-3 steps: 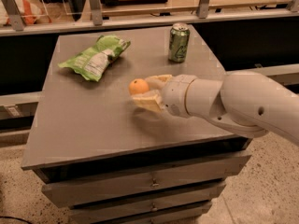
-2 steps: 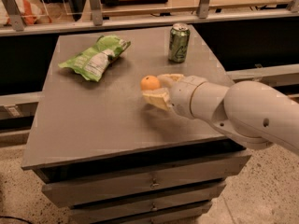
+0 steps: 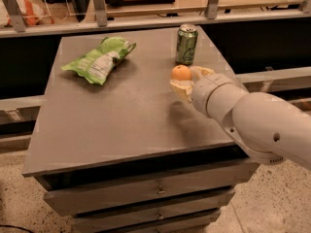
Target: Move orange near green can
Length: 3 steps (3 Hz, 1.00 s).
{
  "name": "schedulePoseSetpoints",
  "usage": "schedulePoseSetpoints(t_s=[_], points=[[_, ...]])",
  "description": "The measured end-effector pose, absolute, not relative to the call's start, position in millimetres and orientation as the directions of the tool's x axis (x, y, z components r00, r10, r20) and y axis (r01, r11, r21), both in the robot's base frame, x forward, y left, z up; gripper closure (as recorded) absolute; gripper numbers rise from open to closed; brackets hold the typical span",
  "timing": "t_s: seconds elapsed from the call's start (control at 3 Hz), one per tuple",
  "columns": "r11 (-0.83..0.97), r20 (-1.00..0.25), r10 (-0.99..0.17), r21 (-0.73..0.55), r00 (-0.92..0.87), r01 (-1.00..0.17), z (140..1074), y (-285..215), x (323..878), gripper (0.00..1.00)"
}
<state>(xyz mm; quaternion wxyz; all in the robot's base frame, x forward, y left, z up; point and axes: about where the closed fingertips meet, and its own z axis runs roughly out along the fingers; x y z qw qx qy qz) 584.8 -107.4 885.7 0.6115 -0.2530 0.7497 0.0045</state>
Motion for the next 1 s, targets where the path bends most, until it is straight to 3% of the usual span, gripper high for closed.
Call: schedulePoseSetpoints(t_s=[0.33, 1.0], points=[[0.897, -0.916, -0.380, -0.331, -0.126, -0.294, 896, -131, 596, 1.00], [0.898, -0.906, -0.384, -0.322, -0.177, -0.299, 883, -143, 626, 1.00]])
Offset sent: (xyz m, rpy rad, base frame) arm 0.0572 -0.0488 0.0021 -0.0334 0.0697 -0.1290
